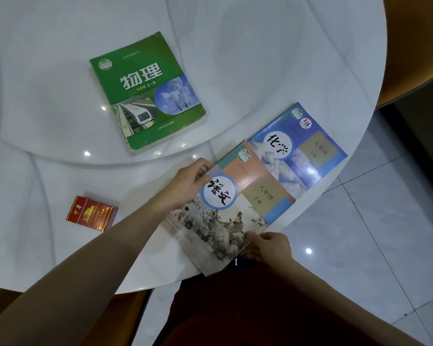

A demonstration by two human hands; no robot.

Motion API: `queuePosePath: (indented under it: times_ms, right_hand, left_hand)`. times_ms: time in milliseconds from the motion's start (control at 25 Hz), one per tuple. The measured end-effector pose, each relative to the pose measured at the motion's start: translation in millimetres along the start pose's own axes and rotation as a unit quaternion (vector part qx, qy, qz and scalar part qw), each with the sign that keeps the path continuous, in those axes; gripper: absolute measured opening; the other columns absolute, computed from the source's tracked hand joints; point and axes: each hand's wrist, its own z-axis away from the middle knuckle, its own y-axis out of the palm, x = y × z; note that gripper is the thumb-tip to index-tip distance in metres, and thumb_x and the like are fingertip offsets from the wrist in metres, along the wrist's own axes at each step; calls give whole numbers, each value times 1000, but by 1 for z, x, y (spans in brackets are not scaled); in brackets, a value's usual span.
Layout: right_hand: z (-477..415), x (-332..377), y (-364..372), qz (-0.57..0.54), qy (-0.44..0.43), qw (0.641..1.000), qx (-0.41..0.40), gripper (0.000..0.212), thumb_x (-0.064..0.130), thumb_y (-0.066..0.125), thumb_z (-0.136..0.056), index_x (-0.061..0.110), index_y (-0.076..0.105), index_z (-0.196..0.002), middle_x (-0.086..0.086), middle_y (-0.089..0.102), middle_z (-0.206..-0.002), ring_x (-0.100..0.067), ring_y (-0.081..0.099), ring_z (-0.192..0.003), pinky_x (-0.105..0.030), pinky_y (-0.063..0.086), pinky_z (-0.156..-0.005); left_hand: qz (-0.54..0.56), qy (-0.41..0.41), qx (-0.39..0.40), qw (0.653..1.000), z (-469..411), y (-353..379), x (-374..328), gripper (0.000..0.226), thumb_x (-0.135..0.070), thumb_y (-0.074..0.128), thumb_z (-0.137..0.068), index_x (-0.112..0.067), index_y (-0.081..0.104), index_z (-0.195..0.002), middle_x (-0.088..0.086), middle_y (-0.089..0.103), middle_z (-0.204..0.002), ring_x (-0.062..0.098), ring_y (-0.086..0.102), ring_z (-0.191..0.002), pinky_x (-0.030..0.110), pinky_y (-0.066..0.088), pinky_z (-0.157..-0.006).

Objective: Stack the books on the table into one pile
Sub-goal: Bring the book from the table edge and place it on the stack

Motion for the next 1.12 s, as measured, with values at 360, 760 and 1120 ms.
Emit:
queuePosePath:
  times_ms: [360, 760, 1120]
  right_hand:
    - [9, 9, 3, -111, 33, 992, 54, 22, 16, 66, -86, 0, 58, -73, -19, 57, -75, -27, 55, -64, -30, 50, -58]
    - [12, 27, 2, -180, 4, 971, 159, 13, 20, 59, -91, 11, 63, -99, -7, 64, -99, -21, 57, -95, -33, 47, -78]
    - [11, 93, -4, -155, -184, 959, 149, 20, 4, 58, -90, 11, 55, -72, -10, 63, -74, -14, 64, -55, -26, 54, -50]
  left_hand:
    - [142, 0, 28, 989, 16, -11, -5, 19, -18, 49, -96, -20, 50, -115, 19, 68, -107, 25, 63, -102, 40, 49, -84]
    - [259, 16, 28, 965, 28, -26, -20, 16, -6, 50, -94, -20, 55, -100, 2, 70, -84, 2, 67, -72, 11, 50, -64]
    - [290, -38, -188, 938, 26, -65, -23, 7, -12, 51, -95, -10, 54, -102, 13, 63, -107, 24, 61, -95, 34, 48, -85]
